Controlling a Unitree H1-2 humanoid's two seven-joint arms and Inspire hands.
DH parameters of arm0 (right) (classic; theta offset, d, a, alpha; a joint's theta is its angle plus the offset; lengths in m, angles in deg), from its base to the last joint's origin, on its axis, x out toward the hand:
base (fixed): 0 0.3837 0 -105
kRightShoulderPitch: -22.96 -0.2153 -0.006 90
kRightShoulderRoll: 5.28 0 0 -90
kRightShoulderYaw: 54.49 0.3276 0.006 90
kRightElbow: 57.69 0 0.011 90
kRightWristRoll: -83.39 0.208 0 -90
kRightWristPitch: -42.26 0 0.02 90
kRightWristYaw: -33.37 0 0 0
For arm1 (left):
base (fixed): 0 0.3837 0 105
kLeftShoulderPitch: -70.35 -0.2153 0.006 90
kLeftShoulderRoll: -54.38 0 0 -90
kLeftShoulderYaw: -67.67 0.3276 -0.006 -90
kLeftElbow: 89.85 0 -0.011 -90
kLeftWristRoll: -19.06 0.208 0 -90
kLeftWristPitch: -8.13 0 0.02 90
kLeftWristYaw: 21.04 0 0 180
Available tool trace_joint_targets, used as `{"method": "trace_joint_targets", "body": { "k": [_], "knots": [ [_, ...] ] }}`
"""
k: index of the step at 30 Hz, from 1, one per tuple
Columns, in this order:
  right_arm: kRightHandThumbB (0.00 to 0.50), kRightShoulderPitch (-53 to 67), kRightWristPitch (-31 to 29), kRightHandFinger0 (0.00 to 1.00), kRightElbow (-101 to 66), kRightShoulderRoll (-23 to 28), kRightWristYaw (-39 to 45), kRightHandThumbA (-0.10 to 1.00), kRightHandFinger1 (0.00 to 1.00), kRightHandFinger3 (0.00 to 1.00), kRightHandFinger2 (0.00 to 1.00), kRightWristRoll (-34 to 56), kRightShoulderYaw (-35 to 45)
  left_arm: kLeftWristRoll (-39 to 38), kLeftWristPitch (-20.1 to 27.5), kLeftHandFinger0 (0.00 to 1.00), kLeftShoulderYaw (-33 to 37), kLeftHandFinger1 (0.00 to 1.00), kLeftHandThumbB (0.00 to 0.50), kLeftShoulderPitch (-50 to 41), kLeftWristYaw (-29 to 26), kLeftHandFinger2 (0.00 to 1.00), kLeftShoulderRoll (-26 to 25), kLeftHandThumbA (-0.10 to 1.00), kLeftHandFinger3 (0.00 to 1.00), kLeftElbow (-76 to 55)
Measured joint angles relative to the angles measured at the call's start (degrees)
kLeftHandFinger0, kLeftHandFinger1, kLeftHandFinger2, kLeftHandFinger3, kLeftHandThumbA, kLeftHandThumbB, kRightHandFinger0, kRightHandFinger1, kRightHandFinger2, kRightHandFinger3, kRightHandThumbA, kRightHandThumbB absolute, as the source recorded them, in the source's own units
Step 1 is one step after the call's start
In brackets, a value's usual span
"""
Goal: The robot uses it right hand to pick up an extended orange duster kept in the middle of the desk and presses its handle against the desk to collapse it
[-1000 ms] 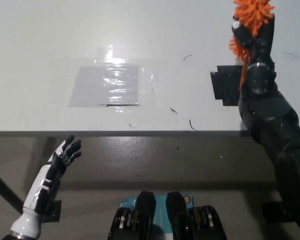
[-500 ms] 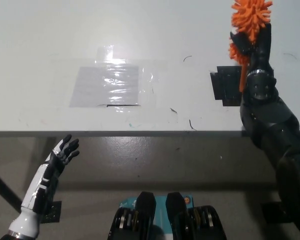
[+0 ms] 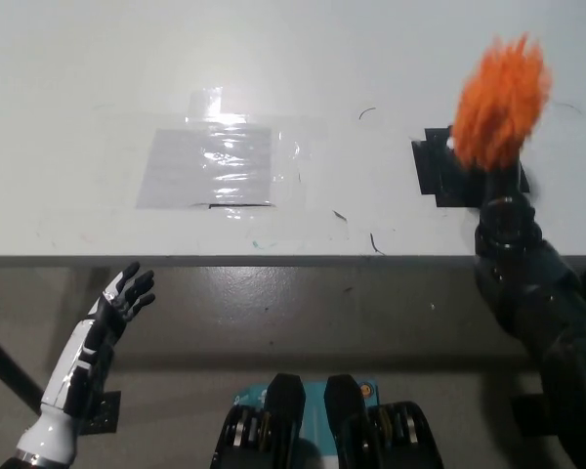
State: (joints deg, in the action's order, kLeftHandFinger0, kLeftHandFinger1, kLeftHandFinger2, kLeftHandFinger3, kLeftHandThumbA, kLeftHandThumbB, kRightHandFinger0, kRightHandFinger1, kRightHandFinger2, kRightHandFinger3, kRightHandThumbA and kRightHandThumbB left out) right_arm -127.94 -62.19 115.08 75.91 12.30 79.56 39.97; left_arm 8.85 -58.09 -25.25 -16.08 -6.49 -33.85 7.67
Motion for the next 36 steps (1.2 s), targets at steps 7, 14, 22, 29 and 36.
{"method": "trace_joint_targets", "body": {
  "k": [7, 14, 22, 29, 36],
  "knots": [
    [0.191, -0.09, 2.8, 0.0, -0.09, 0.33, 1.98, -0.1, 0.07, 0.26, 0.3, -0.01, -0.28, 0.05, 0.0, 1.0, -0.03, 1.0, 0.282, 0.05, -0.01, 1.0, 0.01, 1.0, 1.0, -0.03],
    [0.193, -0.13, 3.13, 0.04, -0.15, 0.41, 2.87, -0.1, 0.05, 0.02, 0.08, -0.04, -0.77, 0.02, -0.03, 1.0, -0.11, 1.0, 0.287, 0.04, 0.0, 1.0, 0.01, 1.0, 1.0, -0.03],
    [0.156, -0.9, 3.38, 0.0, -0.09, 0.51, 3.84, -0.1, 0.31, 0.3, 0.64, 0.25, -0.95, 0.02, -0.02, 1.0, -0.22, 1.0, 0.28, -0.02, -0.01, 1.0, -0.04, 1.0, 1.0, -0.04],
    [0.155, -5.96, 4.25, 0.02, 0.05, 3.45, 3.96, -0.1, 0.35, 0.59, 0.65, -1.76, -6.9, 0.02, -0.02, 1.0, -0.21, 1.0, 0.28, -0.06, 0.0, 1.0, -0.03, 1.0, 1.0, -0.12],
    [0.137, -14.29, 7.05, 0.0, 0.05, 7.55, 4.45, -0.1, 0.4, 0.77, 0.78, -7.76, -19.35, 0.17, -0.03, 1.0, -0.16, 1.0, 0.285, -0.19, -0.01, 1.0, 0.05, 1.0, 1.0, -0.14]
  ]
}}
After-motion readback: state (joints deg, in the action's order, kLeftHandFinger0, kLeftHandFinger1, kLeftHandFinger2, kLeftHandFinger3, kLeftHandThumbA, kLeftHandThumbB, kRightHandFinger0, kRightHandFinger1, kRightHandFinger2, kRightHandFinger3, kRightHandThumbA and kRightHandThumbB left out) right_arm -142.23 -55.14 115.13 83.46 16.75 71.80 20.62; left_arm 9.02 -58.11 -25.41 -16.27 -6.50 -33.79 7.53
